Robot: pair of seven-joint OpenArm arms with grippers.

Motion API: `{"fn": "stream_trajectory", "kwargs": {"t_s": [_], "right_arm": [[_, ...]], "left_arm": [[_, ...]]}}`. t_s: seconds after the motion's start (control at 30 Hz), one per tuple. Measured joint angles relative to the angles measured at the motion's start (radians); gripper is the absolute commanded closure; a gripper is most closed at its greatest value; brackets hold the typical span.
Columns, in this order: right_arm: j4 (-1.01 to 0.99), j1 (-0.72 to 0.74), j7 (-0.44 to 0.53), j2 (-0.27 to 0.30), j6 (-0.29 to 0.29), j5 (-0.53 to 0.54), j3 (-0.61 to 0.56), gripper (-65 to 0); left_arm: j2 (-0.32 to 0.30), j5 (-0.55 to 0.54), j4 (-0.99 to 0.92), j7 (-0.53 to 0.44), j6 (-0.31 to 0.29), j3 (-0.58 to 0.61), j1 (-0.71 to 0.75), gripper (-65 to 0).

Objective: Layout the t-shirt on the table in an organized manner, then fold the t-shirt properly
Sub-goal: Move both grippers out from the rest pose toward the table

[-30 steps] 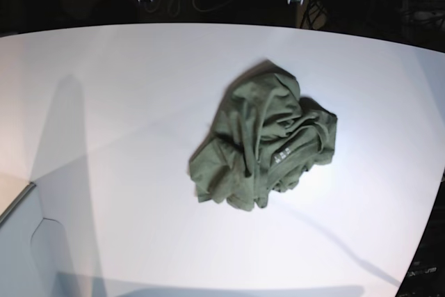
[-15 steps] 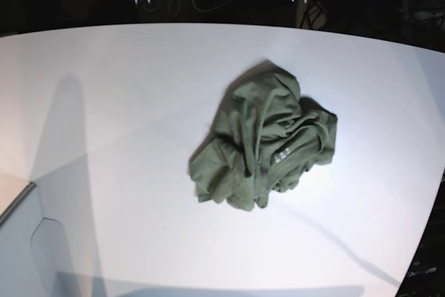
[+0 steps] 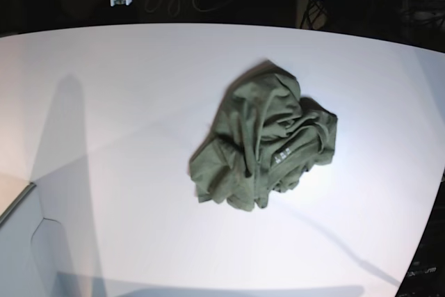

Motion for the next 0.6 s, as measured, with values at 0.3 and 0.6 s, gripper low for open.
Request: {"fn": "stream_trajectory", "kwargs": {"t_s": [0.3, 0.6], "right_arm": [[0.38, -0.079, -0.014, 0.031, 0.0, 0.003, 0.002, 0.0], [0.557, 0.054, -0.314, 0.03, 0.0, 0.002, -0.029, 0.0]], "left_arm": [[0.008, -0.064, 0.388, 0.108, -0.003, -0.141, 0.066, -11.5], [0.007, -0.335, 0.536, 0.388, -0.002, -0.283, -0.167, -26.1]]}}
